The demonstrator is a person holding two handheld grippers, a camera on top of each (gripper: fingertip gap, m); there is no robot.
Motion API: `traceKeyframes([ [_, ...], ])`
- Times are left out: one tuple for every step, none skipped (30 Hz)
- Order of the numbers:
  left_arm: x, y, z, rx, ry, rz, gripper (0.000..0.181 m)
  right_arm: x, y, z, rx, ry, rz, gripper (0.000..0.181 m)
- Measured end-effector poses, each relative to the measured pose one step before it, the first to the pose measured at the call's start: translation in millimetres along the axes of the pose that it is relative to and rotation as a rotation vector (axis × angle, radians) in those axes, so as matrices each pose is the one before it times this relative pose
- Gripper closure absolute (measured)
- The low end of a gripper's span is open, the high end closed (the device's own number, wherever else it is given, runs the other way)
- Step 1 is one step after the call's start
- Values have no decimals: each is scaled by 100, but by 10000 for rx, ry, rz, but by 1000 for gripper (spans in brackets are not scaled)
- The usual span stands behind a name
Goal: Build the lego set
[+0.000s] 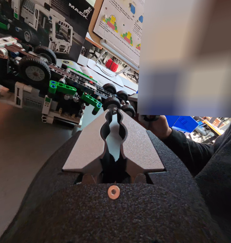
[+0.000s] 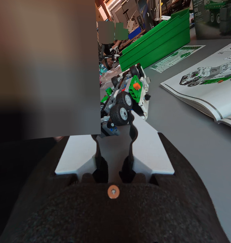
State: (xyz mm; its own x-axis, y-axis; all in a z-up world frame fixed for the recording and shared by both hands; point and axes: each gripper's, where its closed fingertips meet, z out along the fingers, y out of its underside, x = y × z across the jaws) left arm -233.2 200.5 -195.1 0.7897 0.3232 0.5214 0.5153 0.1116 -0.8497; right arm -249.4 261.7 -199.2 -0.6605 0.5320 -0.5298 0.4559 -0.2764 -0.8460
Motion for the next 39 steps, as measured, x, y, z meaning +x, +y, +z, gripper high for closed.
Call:
traceKeyframes([
  [75,-179,-106,257,-2,-186,176,-284,241,130,-97,-23,-73,141],
  [24,-58,-42,169,14,-266,176,-334,268,149,-76,-30,-23,142],
  [-5,60,-56,75,55,-329,176,-439,314,152,-92,-82,-12,143],
  [-45,-94,-163,180,52,-317,176,-455,296,121,-82,-70,-59,143],
  [-155,-151,-250,195,6,-300,176,-328,249,95,-78,10,-97,144],
  [-237,-96,-268,92,-40,-290,176,-230,148,81,-22,41,-92,144],
  [-264,-87,-260,28,-53,-279,176,-200,51,40,14,-10,-58,144],
  [-244,-141,-305,33,-39,-251,176,-15,10,8,22,41,5,143],
  [-310,-268,-360,91,-58,-249,176,116,-42,-27,35,83,26,142],
  [-299,-286,-325,88,8,-338,176,70,-76,-31,47,22,12,141],
  [-142,-97,-202,-55,169,-458,176,100,-185,-31,102,14,14,140],
  [-107,100,-96,-180,201,-494,177,184,-215,-36,125,48,75,139],
  [-248,-73,-141,-39,70,-416,177,46,-162,0,70,-53,106,139],
  [-137,-144,-131,53,63,-258,177,33,-127,36,55,-57,94,138],
  [32,92,-27,-77,80,-157,177,-37,-178,80,103,-70,42,136],
  [45,227,40,-105,25,-133,177,-375,-155,140,105,-234,-31,132],
  [147,331,97,-100,70,-143,177,-388,-28,207,41,-205,-69,130],
  [142,360,118,-90,95,-155,177,-158,92,217,-9,-25,-155,127],
  [80,149,74,17,64,-111,177,-175,152,206,-61,16,-226,125],
  [70,-17,39,55,71,-74,177,-106,51,154,-46,77,-231,123],
  [28,-149,0,91,62,-106,177,-70,66,98,-54,69,-178,123],
  [-87,-187,-28,112,21,-138,178,-102,106,85,-76,0,-90,124],
  [-35,-65,7,28,60,-154,177,-110,46,39,-32,-46,-41,124],
  [16,55,55,-37,93,-179,177,-96,-14,6,29,-48,-2,125],
  [-23,81,65,-21,46,-168,176,-71,-14,-4,29,-30,30,126],
  [-37,148,61,-58,15,-138,176,-30,20,-10,8,-17,49,126],
  [-36,111,40,-54,4,-101,176,-54,14,-8,3,-37,49,125],
  [-57,-45,-8,27,-23,-43,177,-55,27,-22,-1,-32,38,125],
  [-83,-62,-6,8,-33,-23,177,-31,-7,-28,12,-17,18,125],
  [-76,-7,48,-47,-19,-46,177,-19,18,-5,-7,-14,6,125],
  [-87,25,50,-48,-12,-73,177,-12,10,8,-8,-9,3,125],
  [-65,14,26,-29,-6,-79,177,20,-5,9,-2,7,7,125],
  [-32,-3,-20,-12,2,-51,177,-24,13,2,-6,-22,8,126],
  [3,0,-43,-6,6,-9,177,-13,20,11,-12,-15,8,126],
  [34,-6,-50,7,14,18,177,-10,19,23,-11,-1,0,126],
  [54,-24,-45,5,28,22,177,-30,14,15,-11,1,-19,126],
  [26,10,-40,-16,8,23,177,-37,41,43,-26,-2,-31,126],
  [29,38,-14,-38,7,39,177,-34,32,39,-23,4,-40,126],
  [56,24,-19,-29,10,69,177,-15,4,28,-3,25,-56,126],
])
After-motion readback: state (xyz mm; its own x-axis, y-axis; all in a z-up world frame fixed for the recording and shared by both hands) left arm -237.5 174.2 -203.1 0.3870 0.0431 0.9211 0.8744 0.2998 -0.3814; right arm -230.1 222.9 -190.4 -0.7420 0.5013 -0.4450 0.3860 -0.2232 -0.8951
